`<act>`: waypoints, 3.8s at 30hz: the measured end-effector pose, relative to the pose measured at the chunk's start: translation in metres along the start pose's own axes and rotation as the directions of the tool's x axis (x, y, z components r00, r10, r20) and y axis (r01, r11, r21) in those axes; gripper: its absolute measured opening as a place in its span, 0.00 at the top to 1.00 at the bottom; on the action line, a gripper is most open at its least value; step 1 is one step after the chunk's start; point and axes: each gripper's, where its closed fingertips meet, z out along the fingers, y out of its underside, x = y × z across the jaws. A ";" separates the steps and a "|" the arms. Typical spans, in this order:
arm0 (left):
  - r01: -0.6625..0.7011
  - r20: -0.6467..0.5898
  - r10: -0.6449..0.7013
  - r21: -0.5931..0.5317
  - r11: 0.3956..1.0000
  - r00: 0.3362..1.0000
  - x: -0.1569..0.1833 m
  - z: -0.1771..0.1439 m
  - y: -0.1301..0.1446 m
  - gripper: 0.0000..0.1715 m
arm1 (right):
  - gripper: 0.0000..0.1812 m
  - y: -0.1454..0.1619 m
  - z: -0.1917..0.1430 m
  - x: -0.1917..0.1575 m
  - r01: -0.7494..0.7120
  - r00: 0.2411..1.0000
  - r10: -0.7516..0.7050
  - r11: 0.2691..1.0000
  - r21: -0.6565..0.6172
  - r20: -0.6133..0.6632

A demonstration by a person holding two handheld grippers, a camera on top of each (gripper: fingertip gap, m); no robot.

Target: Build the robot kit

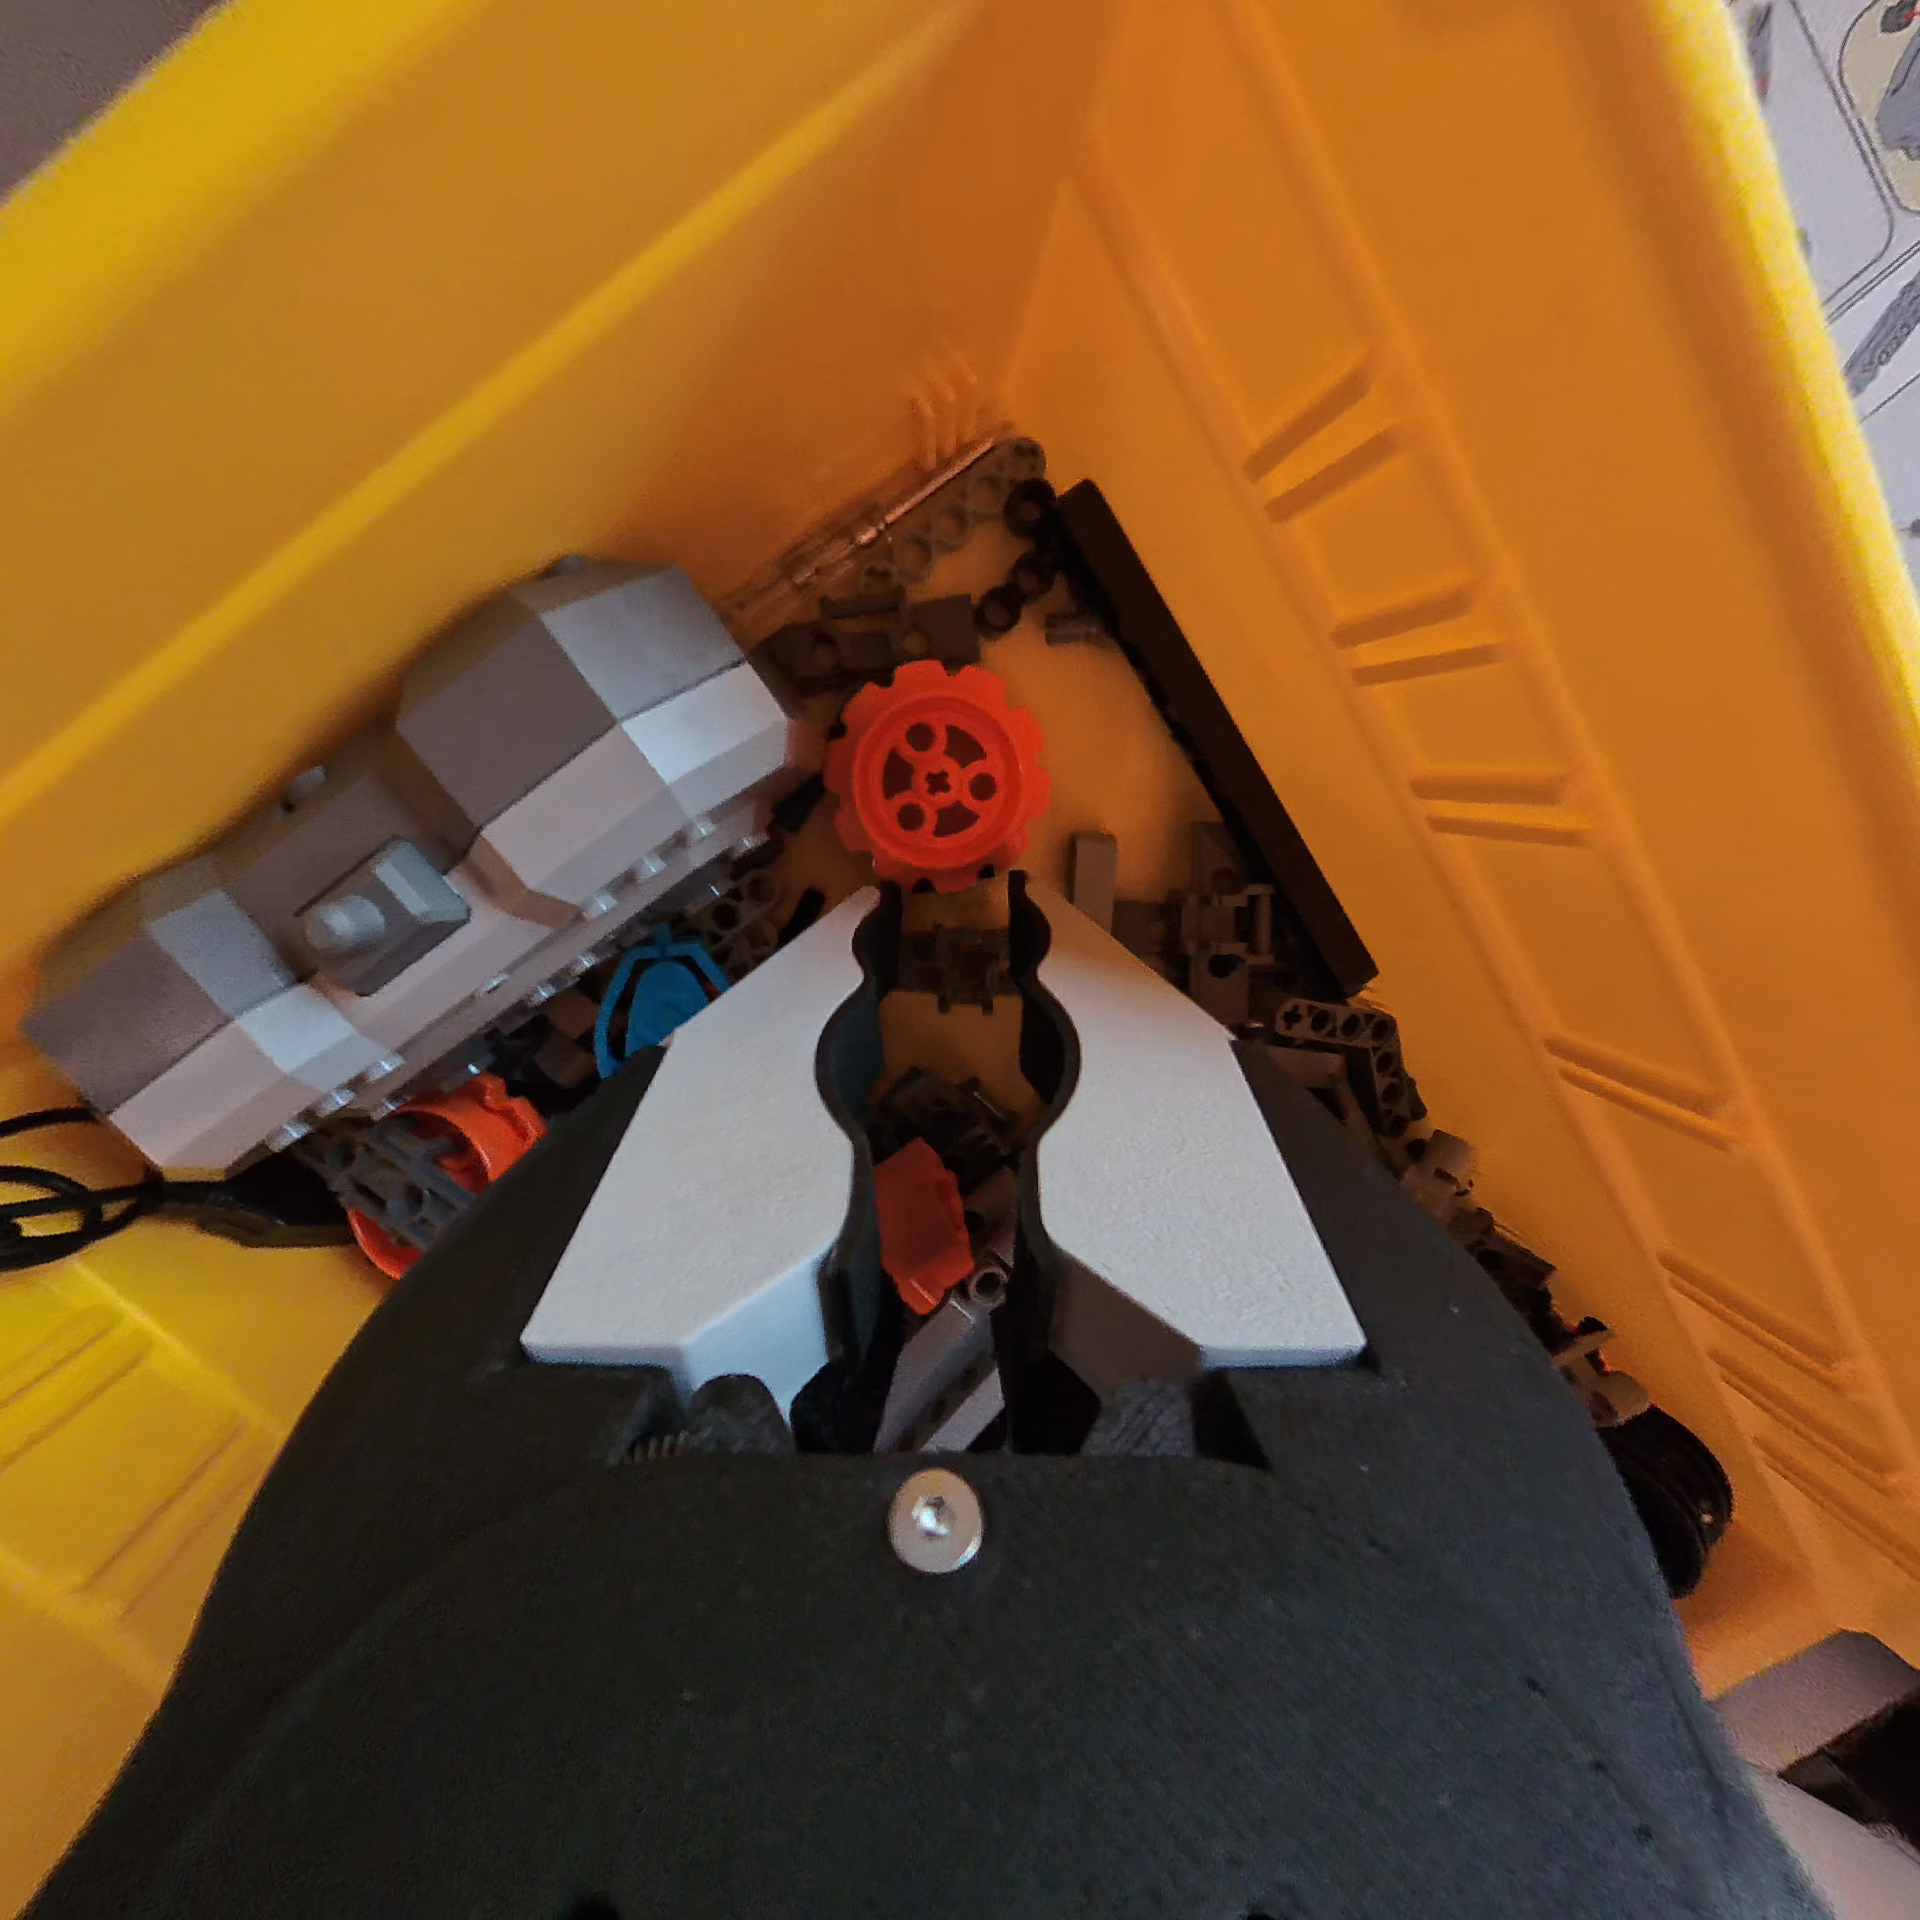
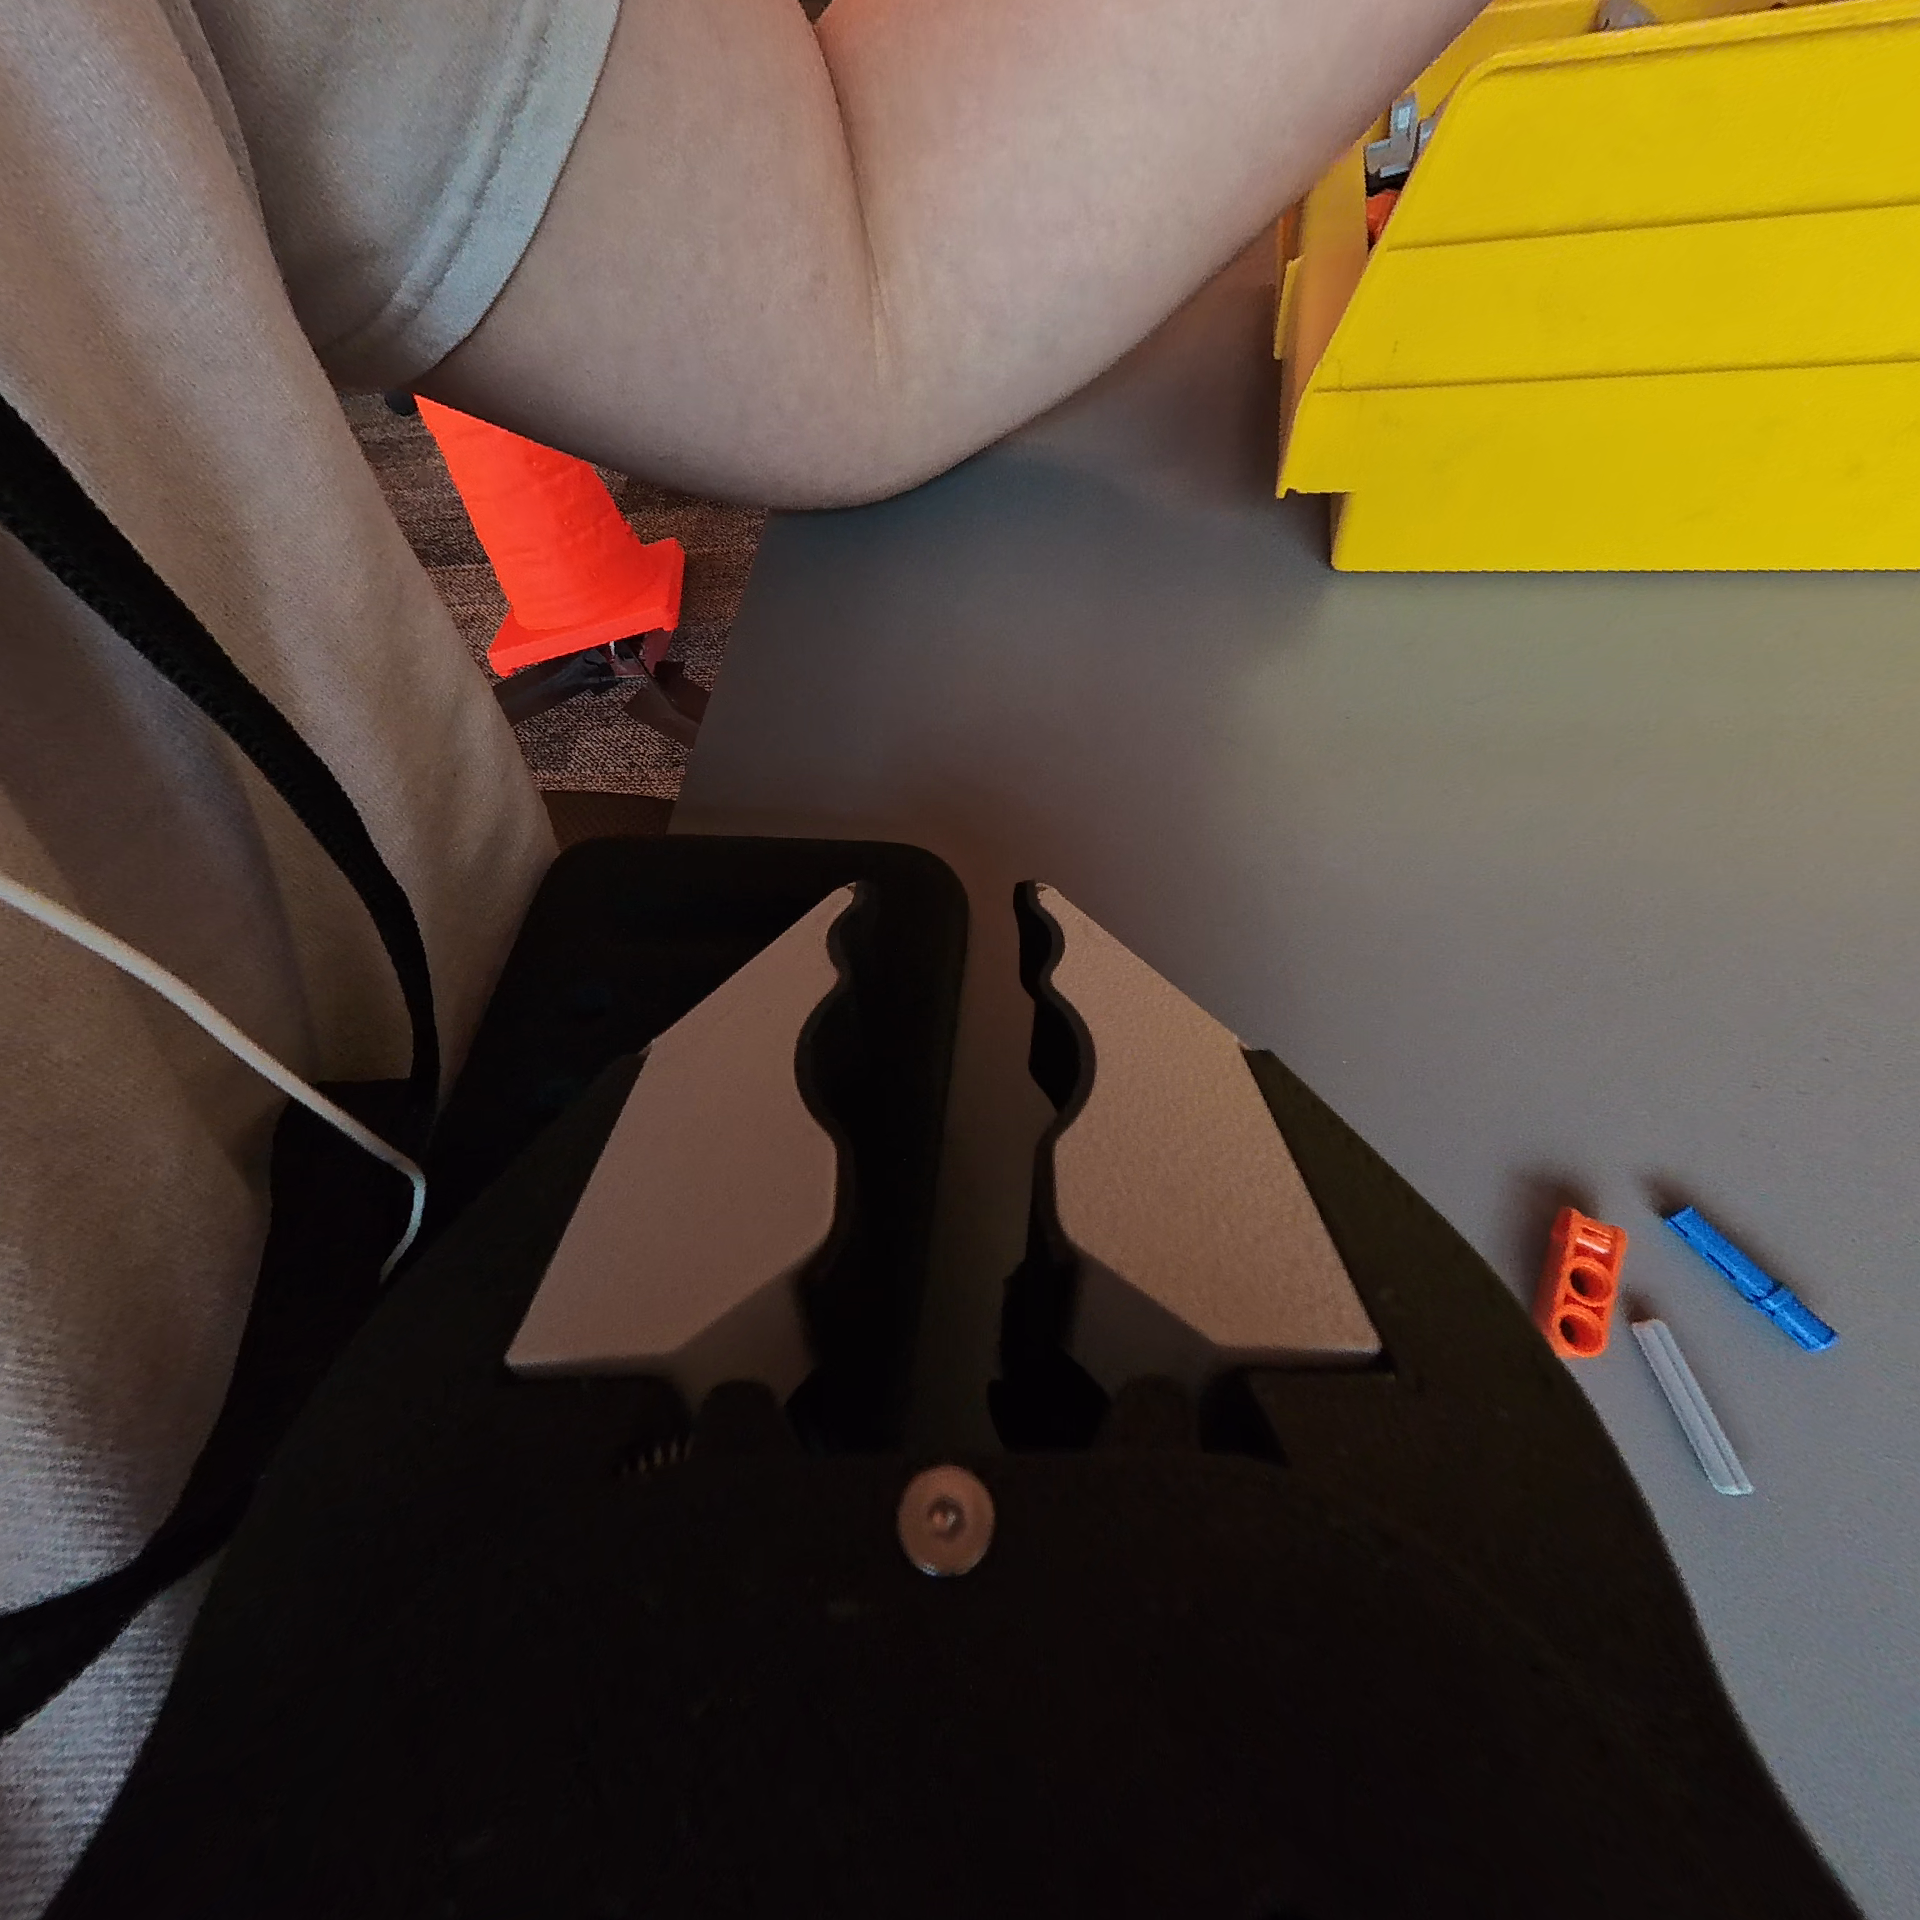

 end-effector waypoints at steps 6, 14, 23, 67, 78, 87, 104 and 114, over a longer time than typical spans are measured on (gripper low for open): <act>-0.031 0.025 0.031 -0.006 0.999 0.999 0.000 0.002 -0.001 0.89 | 0.85 0.000 0.000 0.000 -0.003 1.000 0.003 1.000 0.001 0.002; -0.064 0.038 0.064 -0.006 0.998 0.997 -0.001 0.003 -0.001 0.92 | 0.85 0.000 0.000 0.000 -0.004 1.000 0.004 1.000 0.000 0.003; -0.017 0.106 0.020 -0.036 0.999 0.994 -0.019 -0.003 0.010 0.99 | 0.85 0.000 0.000 0.000 -0.005 1.000 0.005 1.000 -0.001 0.004; 0.027 0.063 -0.028 0.005 1.000 0.998 -0.012 0.003 -0.003 0.91 | 0.85 0.001 -0.001 0.000 -0.004 1.000 0.004 1.000 -0.002 0.004; -0.048 0.116 0.046 0.010 0.999 0.992 -0.016 0.000 -0.003 0.92 | 0.85 0.001 -0.001 0.000 0.000 1.000 0.000 1.000 -0.003 0.004; 0.067 0.042 -0.071 0.095 0.993 0.997 -0.016 -0.007 -0.014 0.91 | 0.85 0.000 -0.001 0.000 0.001 1.000 -0.001 1.000 -0.003 0.004; 0.116 0.024 -0.119 0.077 0.990 0.993 0.000 -0.003 -0.026 0.91 | 0.85 0.001 0.000 -0.001 -0.002 1.000 0.002 1.000 -0.004 0.005; 0.122 0.037 -0.124 0.046 0.991 0.992 0.000 -0.001 -0.022 0.98 | 0.85 0.000 0.000 -0.001 -0.004 1.000 0.004 1.000 -0.002 0.006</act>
